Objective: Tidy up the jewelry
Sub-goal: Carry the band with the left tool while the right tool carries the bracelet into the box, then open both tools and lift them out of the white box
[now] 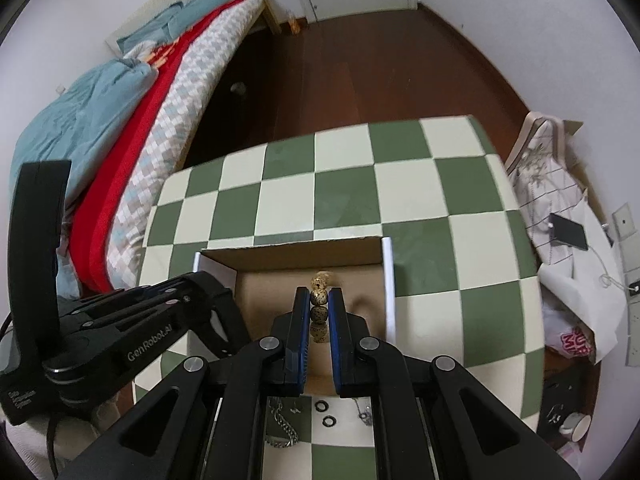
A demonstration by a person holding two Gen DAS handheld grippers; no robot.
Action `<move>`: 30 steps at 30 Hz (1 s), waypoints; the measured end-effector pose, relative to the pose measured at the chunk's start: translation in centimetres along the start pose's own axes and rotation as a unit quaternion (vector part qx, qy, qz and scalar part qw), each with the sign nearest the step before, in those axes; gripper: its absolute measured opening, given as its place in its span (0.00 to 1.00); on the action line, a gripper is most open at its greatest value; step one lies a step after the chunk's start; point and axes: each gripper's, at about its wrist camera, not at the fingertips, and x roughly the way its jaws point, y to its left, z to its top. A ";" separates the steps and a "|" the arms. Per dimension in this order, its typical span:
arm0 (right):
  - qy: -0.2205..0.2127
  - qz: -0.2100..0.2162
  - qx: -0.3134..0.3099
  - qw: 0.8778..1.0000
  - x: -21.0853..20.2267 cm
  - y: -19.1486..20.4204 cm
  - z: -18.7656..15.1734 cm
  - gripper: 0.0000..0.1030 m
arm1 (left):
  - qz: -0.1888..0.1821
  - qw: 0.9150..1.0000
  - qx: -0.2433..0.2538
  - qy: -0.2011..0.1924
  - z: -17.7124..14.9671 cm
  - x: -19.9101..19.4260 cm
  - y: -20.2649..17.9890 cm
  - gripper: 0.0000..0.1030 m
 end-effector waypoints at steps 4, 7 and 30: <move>0.021 0.008 -0.005 1.000 1.7 0.2 0.4 0.09 | -0.002 1.000 0.002 0.017 0.4 0.9 -0.4 0.11; 0.036 0.010 0.000 0.999 2.4 0.1 0.7 0.10 | -0.001 1.000 0.001 0.013 0.7 0.7 -0.5 0.13; 0.019 -0.133 -0.039 0.990 -0.6 0.2 -3.4 0.99 | 0.128 0.983 -0.003 -0.129 -3.8 -5.8 2.1 0.99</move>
